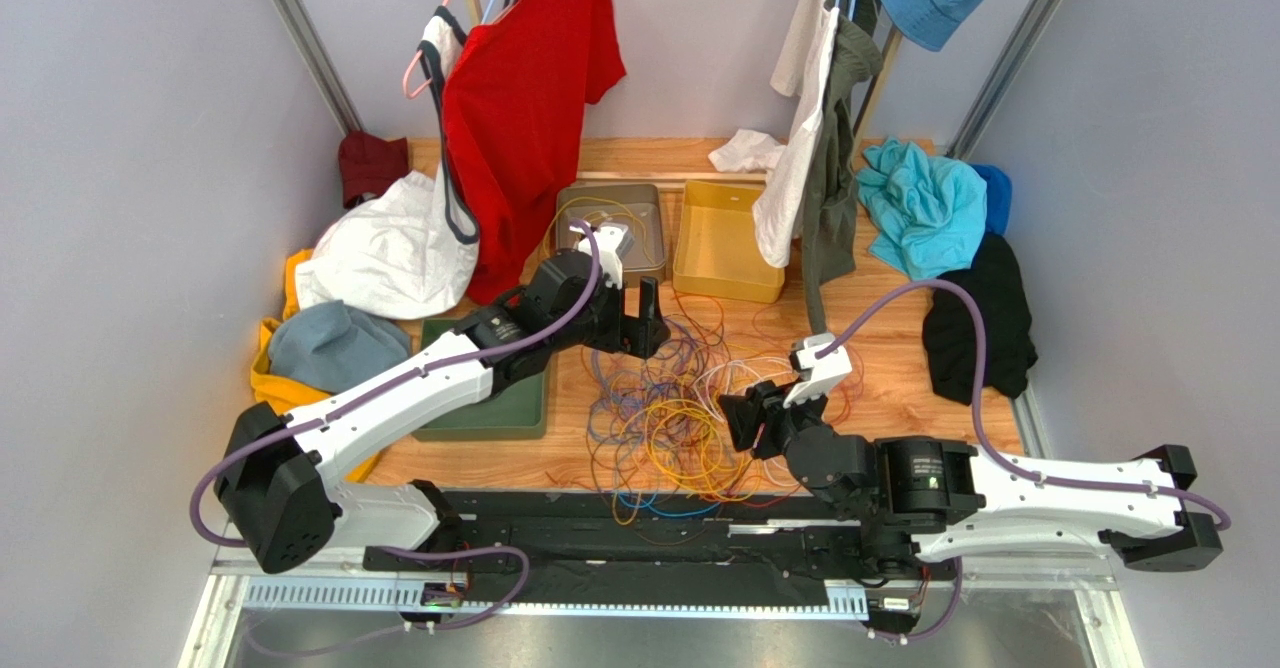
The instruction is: Untangle the cables
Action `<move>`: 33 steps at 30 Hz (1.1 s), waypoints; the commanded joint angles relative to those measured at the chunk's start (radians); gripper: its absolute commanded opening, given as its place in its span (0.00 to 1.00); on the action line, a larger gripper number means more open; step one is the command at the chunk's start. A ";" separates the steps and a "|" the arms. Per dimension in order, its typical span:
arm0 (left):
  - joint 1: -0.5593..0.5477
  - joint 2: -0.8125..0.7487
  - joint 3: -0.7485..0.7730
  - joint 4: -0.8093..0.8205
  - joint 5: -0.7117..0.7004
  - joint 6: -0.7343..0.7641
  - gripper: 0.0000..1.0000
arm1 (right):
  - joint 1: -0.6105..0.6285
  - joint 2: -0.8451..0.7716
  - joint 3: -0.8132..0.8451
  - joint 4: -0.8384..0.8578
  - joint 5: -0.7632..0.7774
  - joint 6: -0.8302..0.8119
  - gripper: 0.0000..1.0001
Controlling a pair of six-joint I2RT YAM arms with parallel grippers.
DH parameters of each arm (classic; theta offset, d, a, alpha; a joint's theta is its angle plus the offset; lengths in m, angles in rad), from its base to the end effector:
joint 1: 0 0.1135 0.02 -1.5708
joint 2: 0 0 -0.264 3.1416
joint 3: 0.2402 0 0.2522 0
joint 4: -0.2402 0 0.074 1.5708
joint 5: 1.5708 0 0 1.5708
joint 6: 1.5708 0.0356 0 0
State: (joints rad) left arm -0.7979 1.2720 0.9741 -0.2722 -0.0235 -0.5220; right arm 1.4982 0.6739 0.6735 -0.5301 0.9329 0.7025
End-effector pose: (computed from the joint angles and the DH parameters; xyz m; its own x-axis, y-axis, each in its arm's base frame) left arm 0.2005 -0.2044 0.2921 -0.6766 -0.0202 -0.7361 0.4205 0.8100 -0.4088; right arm 0.0387 0.1384 0.2900 -0.3793 0.0893 -0.9210 -0.3912 0.8865 0.2471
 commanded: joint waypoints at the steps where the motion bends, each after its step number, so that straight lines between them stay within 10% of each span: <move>1: -0.003 0.015 0.048 0.010 -0.026 -0.030 0.99 | -0.001 -0.056 -0.023 -0.016 0.021 0.026 0.46; 33: 0.344 0.303 0.284 -0.171 -0.138 -0.274 0.89 | 0.000 -0.379 -0.166 -0.027 0.058 0.014 0.44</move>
State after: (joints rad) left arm -0.5133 1.5143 1.2736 -0.4286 -0.2035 -0.6960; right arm 1.4975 0.3218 0.5129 -0.5861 0.9604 0.7326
